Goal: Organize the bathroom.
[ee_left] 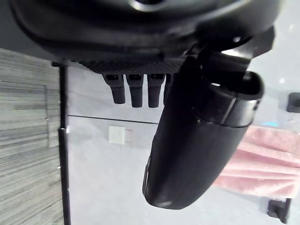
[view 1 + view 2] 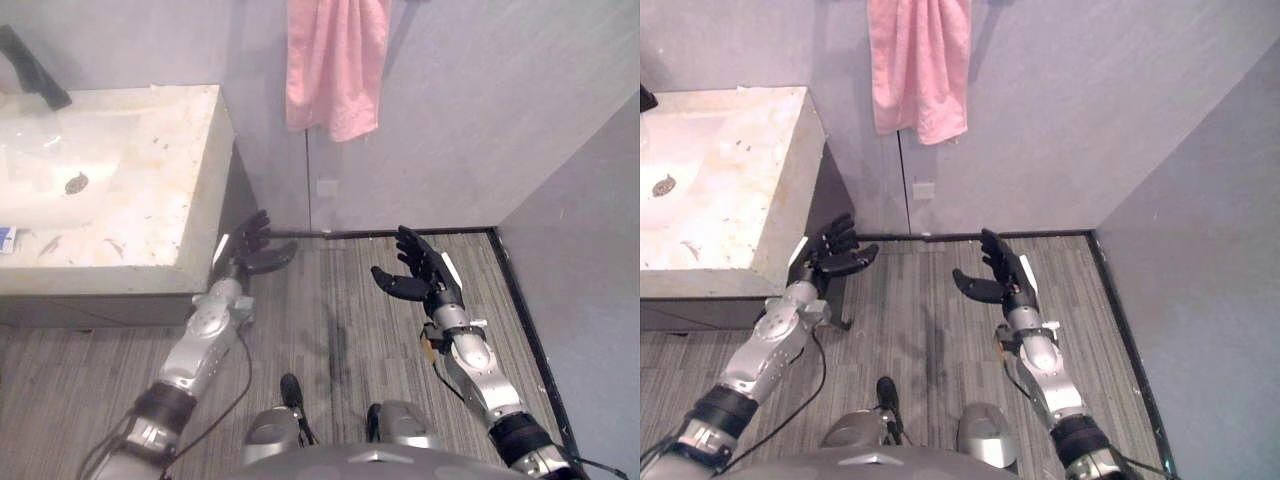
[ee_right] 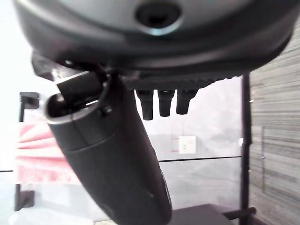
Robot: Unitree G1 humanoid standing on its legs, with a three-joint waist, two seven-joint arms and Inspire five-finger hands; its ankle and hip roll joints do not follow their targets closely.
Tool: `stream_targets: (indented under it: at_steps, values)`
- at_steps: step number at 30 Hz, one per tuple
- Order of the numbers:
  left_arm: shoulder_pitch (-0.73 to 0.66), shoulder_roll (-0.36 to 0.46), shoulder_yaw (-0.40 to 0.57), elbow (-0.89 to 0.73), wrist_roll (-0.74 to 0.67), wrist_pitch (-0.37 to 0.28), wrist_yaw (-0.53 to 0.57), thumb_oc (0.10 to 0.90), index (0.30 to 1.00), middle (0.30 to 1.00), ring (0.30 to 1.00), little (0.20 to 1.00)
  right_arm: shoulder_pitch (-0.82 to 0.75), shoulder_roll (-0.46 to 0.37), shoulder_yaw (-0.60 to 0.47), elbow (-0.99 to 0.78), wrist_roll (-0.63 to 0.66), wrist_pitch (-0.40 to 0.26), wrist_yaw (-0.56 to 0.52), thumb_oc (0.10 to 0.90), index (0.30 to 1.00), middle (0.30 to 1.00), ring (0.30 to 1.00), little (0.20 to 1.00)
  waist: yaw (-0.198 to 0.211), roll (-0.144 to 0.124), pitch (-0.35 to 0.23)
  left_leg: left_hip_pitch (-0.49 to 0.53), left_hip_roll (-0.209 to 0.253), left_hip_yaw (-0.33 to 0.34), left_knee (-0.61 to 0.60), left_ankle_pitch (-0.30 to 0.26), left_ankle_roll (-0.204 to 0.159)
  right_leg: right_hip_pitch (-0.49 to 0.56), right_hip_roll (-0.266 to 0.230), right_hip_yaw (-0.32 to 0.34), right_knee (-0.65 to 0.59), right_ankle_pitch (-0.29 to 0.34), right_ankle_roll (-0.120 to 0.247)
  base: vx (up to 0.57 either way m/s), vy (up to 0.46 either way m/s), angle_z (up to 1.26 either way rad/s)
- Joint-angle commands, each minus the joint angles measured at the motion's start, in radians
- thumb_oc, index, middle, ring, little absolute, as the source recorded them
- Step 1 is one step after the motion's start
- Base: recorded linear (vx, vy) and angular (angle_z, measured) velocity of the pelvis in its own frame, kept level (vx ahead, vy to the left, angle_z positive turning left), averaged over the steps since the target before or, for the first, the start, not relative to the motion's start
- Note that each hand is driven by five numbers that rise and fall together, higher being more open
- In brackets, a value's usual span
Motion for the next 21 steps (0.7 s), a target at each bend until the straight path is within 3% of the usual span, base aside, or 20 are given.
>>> stream_targets:
  at_steps: [1,4,5,7,8,9,11,13,14,19,21]
  values:
    - [0.002,-0.011,-0.062,-0.06,0.014,-0.065,0.026,0.8,0.9,0.9,0.9,0.9,-0.057,-0.025,0.006,-0.07,-0.007,-0.115,-0.003,0.8,0.9,0.9,0.9,0.9,-0.009,0.036,-0.167,-0.079,-0.037,-0.087,0.002,-0.039,-0.022,-0.027,0.004,-0.079,0.202,-0.153,0.033,0.24,0.046,-0.15]
    - [0.018,-0.014,-0.067,-0.075,0.037,-0.079,0.042,0.8,0.9,0.9,0.9,0.9,-0.062,-0.021,0.02,-0.09,-0.017,-0.096,-0.002,0.8,0.9,0.9,0.9,0.9,-0.004,0.024,-0.167,-0.072,-0.049,-0.071,0.009,-0.031,-0.032,0.026,0.012,-0.118,0.015,-0.15,0.016,0.18,-0.023,-0.14]
    - [0.022,-0.017,-0.073,-0.089,0.035,-0.084,0.06,0.8,0.9,0.9,0.9,0.9,-0.067,-0.028,0.028,-0.101,0.0,-0.095,-0.002,0.8,0.9,0.9,0.9,0.9,0.0,0.012,-0.163,-0.066,-0.057,-0.068,0.008,-0.034,-0.044,0.05,0.024,-0.146,-0.147,-0.142,-0.006,0.13,-0.051,-0.12]
    - [0.025,-0.017,-0.076,-0.096,0.044,-0.089,0.069,0.8,0.9,0.9,0.9,0.9,-0.073,-0.032,0.033,-0.1,0.0,-0.103,-0.004,0.8,0.9,0.9,0.9,0.9,0.004,0.005,-0.158,-0.063,-0.06,-0.065,0.004,-0.037,-0.051,0.06,0.028,-0.164,-0.239,-0.122,-0.016,0.13,-0.082,-0.28]
    - [0.029,-0.021,-0.077,-0.107,0.064,-0.093,0.077,0.8,0.9,0.9,0.9,0.9,-0.089,-0.038,0.039,-0.093,0.014,-0.107,-0.006,0.8,0.9,0.9,0.9,0.9,0.006,-0.016,-0.155,-0.048,-0.082,-0.06,-0.006,-0.053,-0.056,0.05,0.019,-0.171,-0.403,-0.023,-0.007,0.19,-0.119,-0.34]
    - [0.033,-0.023,-0.078,-0.114,0.068,-0.098,0.082,0.8,0.9,0.9,0.9,0.9,-0.1,-0.04,0.04,-0.088,0.019,-0.107,-0.003,0.8,0.9,0.9,0.9,0.9,0.005,-0.023,-0.149,-0.039,-0.091,-0.06,-0.01,-0.061,-0.057,0.037,0.017,-0.165,-0.456,0.026,0.004,0.22,-0.13,-0.19]
    - [0.04,-0.022,-0.076,-0.126,0.081,-0.104,0.085,0.8,0.9,0.9,0.9,0.9,-0.12,-0.037,0.047,-0.082,0.006,-0.102,-0.005,0.8,0.9,0.9,0.9,0.9,-0.002,-0.026,-0.134,-0.013,-0.101,-0.054,-0.01,-0.089,-0.049,-0.014,0.015,-0.147,-0.467,0.076,0.022,0.19,-0.089,-0.03]
    - [0.044,-0.019,-0.072,-0.131,0.079,-0.106,0.078,0.8,0.9,0.9,0.9,0.9,-0.126,-0.037,0.048,-0.086,0.004,-0.093,-0.01,0.8,0.9,0.9,0.9,0.9,-0.007,-0.023,-0.129,-0.004,-0.102,-0.054,-0.009,-0.097,-0.045,-0.033,0.018,-0.127,-0.451,0.075,0.023,0.19,-0.095,0.07]
    - [0.052,-0.02,-0.062,-0.143,0.087,-0.107,0.064,0.8,0.9,0.9,0.9,0.9,-0.123,-0.034,0.039,-0.098,-0.004,-0.084,-0.018,0.8,0.9,0.9,0.9,0.9,-0.013,-0.022,-0.13,0.003,-0.11,-0.066,-0.003,-0.109,-0.035,-0.046,0.029,-0.096,-0.439,0.072,0.016,0.24,-0.137,0.16]
    - [0.063,-0.017,-0.05,-0.16,0.103,-0.142,0.05,0.8,0.9,0.9,0.9,0.9,-0.105,-0.036,0.022,-0.119,-0.012,-0.095,-0.036,0.8,0.9,0.9,0.9,0.9,-0.012,-0.028,-0.148,-0.009,-0.113,-0.07,0.076,-0.154,-0.039,-0.019,0.053,-0.063,-0.428,0.036,-0.009,0.25,-0.151,0.37]
    - [0.062,-0.014,-0.048,-0.175,0.095,-0.139,0.057,0.8,0.9,0.9,0.9,0.9,-0.103,-0.045,0.013,-0.136,-0.016,-0.096,-0.038,0.8,0.9,0.9,0.9,0.9,-0.01,-0.047,-0.152,-0.049,-0.116,-0.06,0.2,-0.19,-0.055,0.002,0.054,-0.055,-0.429,0.026,-0.027,0.19,-0.144,0.29]
